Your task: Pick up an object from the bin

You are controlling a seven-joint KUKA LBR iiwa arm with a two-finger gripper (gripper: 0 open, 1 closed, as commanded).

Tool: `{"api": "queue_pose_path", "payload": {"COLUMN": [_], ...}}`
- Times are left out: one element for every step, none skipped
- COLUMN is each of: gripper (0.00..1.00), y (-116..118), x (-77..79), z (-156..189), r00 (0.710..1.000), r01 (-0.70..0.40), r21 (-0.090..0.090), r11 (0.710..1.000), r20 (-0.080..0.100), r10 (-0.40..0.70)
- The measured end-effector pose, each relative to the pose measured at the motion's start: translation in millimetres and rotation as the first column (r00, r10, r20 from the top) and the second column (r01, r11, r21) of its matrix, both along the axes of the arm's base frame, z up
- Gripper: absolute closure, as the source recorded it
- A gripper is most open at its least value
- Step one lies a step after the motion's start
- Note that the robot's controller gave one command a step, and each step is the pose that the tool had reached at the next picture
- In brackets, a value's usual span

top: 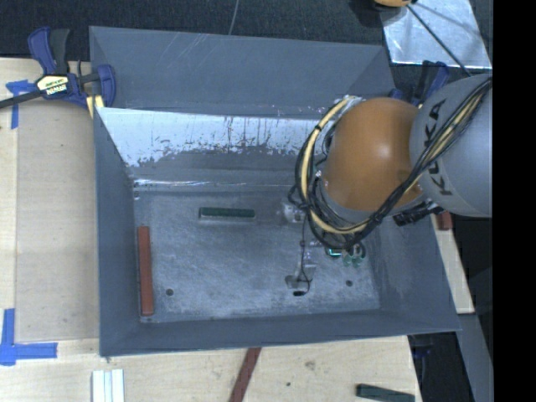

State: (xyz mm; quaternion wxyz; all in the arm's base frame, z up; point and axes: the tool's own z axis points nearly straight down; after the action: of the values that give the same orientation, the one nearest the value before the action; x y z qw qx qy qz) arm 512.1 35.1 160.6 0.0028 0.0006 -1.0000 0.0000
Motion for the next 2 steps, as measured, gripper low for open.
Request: {"api": "queue_pose_path", "payload": {"gripper": [0.00, 0.00], "y": [0, 46], "x": [1.9, 60.1], "z": [4, -41], "r00": [1.000, 1.000], "r01": [0.001, 0.002], "r21": [0.001, 0.001], "r11": [1.000, 1.000], "r20": [0.008, 0.018], "r10": [-0.001, -0.002]}}
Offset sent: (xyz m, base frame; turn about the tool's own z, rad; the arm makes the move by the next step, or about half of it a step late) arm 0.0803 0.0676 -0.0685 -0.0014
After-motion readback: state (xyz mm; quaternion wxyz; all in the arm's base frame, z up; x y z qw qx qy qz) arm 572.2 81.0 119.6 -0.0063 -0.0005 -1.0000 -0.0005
